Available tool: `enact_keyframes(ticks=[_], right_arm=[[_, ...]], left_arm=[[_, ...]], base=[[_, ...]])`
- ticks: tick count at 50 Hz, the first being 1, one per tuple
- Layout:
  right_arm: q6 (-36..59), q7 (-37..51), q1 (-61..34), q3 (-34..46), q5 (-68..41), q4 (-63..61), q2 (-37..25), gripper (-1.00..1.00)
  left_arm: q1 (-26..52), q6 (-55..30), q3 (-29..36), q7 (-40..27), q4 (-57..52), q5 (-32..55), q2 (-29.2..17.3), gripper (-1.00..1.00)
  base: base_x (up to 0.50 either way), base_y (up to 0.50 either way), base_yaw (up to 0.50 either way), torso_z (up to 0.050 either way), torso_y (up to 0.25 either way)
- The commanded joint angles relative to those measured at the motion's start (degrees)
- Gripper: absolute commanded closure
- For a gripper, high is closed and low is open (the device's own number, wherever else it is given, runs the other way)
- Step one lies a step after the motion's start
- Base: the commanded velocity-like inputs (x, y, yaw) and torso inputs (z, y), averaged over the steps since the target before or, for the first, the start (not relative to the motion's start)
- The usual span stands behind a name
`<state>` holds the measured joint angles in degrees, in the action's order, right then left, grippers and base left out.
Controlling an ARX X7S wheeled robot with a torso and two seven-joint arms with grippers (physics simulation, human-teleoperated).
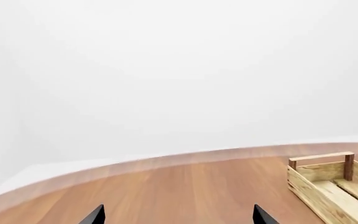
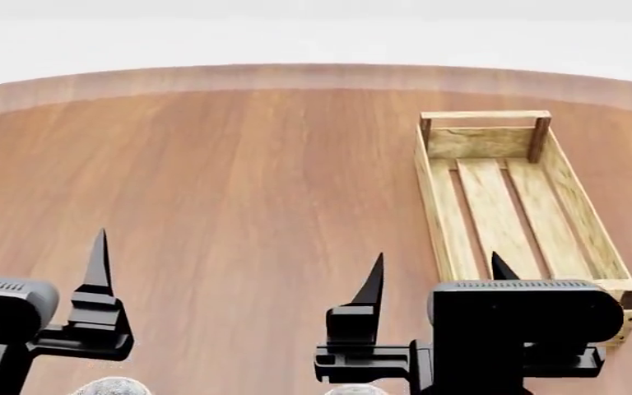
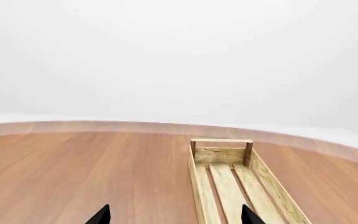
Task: Stack the right bowl on the left bowl and place them in the tray.
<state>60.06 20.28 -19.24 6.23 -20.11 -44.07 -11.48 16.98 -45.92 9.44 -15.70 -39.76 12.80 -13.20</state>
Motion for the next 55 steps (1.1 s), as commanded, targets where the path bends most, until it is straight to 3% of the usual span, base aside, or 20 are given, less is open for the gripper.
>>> enact_keyframes(ticks=[1, 12, 42, 44, 50, 55], right_arm=[[-0.13, -1.29, -0.17, -1.16, 0.64, 0.3, 0.83, -1.0], [-0.81, -1.11, 0.16, -0.56, 0.45, 0.73, 0.41, -1.0], [3.29, 0.47, -1.84, -0.76, -1.48, 2.28, 0.67, -1.0], [5.21, 0.34, -2.35, -1.73, -2.59, 2.3, 1.0, -1.0], [24.16, -1.4, -8.89, -12.21, -11.88, 5.75, 4.88, -1.0], [29.82, 1.1, -11.15, -13.96, -14.81, 9.83, 4.28, -1.0]], left_arm=[[0.02, 0.85, -0.65, 1.32, 0.84, -1.03, 1.04, -1.0], [-0.21, 1.42, -0.04, 1.13, 1.11, -0.91, 0.77, -1.0], [-0.01, 1.55, 0.2, 0.39, 0.94, 0.15, 0.05, -1.0], [-0.09, 1.61, 0.22, 0.33, 0.9, 0.2, -0.01, -1.0], [-0.31, 2.33, 0.18, 0.39, 1.57, 0.39, -0.21, -1.0], [0.0, 2.27, 0.04, 0.27, 1.73, 0.62, -0.3, -1.0]], base=[[0.5, 0.0, 0.0, 0.0, 0.0], [0.5, 0.0, 0.0, 0.0, 0.001], [0.07, 0.0, 0.0, 0.0, 0.0], [0.0, 0.0, 0.0, 0.0, 0.0], [0.0, 0.0, 0.0, 0.0, 0.0], [0.0, 0.0, 0.0, 0.0, 0.0]])
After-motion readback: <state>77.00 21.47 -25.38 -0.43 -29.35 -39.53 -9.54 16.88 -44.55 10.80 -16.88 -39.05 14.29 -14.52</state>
